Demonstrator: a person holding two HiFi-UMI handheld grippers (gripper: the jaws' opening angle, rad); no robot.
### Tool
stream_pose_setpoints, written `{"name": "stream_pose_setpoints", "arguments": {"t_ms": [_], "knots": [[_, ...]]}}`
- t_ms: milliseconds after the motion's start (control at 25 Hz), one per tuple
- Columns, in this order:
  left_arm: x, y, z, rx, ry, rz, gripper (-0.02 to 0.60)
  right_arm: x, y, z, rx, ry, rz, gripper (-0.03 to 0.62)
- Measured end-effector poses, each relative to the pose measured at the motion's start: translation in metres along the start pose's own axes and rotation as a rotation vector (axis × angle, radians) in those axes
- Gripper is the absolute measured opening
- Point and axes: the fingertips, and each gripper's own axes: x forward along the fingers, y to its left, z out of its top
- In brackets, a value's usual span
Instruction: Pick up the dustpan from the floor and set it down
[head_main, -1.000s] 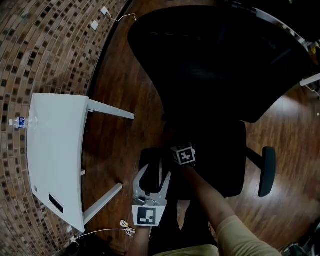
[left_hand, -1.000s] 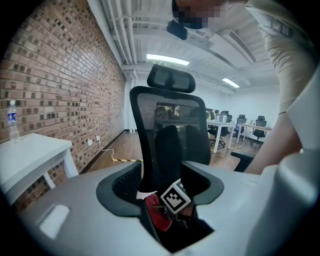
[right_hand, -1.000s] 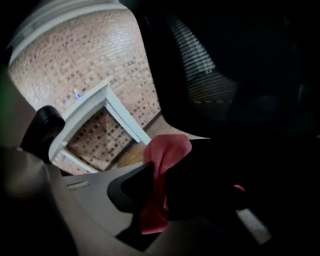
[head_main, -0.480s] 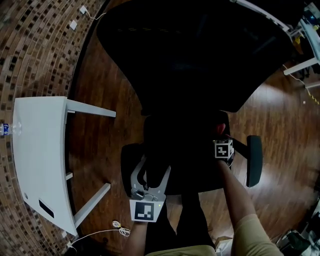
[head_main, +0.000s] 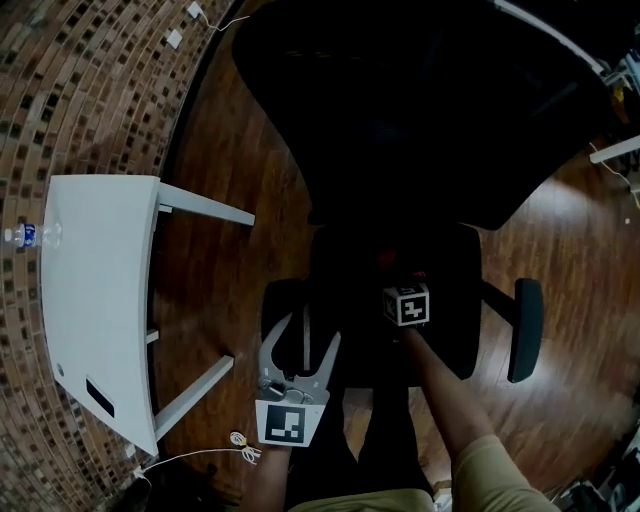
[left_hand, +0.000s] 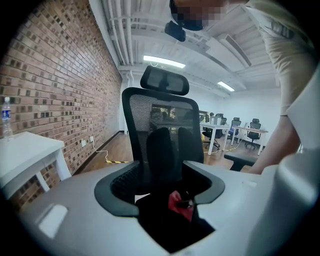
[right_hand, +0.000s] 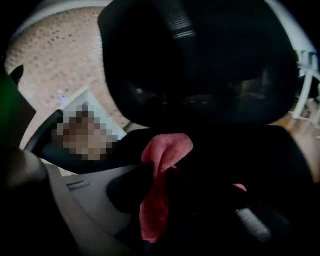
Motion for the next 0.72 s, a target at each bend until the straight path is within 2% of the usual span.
{"name": "stream_pose_setpoints", "arguments": {"t_ms": [80, 160, 240, 320, 400, 520, 640, 720], "knots": [[-0.004, 0.006, 0.002, 0.021, 0.008, 0.011, 0.242, 0.026, 0.073, 0.01, -0.069, -0.01, 0.17, 0.081], [-0.009, 0.011, 0.0, 0.031, 0.016, 0.028, 0.242, 0.044, 0.127, 0.009, -0.137, -0.009, 0.272, 0.081], [-0.012, 0.015, -0.006, 0.034, 0.037, 0.046, 0.242, 0.057, 0.154, 0.004, -0.131, -0.008, 0.318, 0.081], [-0.012, 0.016, -0.014, 0.028, 0.051, 0.058, 0.241, 0.059, 0.151, -0.001, -0.086, -0.003, 0.313, 0.081], [-0.008, 0.012, -0.019, 0.023, 0.051, 0.062, 0.242, 0.052, 0.115, -0.013, -0.128, 0.04, 0.224, 0.081], [-0.004, 0.003, -0.022, -0.001, 0.047, 0.077, 0.242, 0.02, 0.016, -0.036, -0.256, 0.145, -0.024, 0.081], [-0.003, -0.009, -0.018, -0.01, 0.042, 0.066, 0.242, -0.039, -0.091, -0.045, -0.251, 0.191, -0.271, 0.081], [-0.001, -0.013, -0.014, -0.004, 0.034, 0.051, 0.242, -0.072, -0.143, -0.044, -0.252, 0.192, -0.389, 0.081]]}}
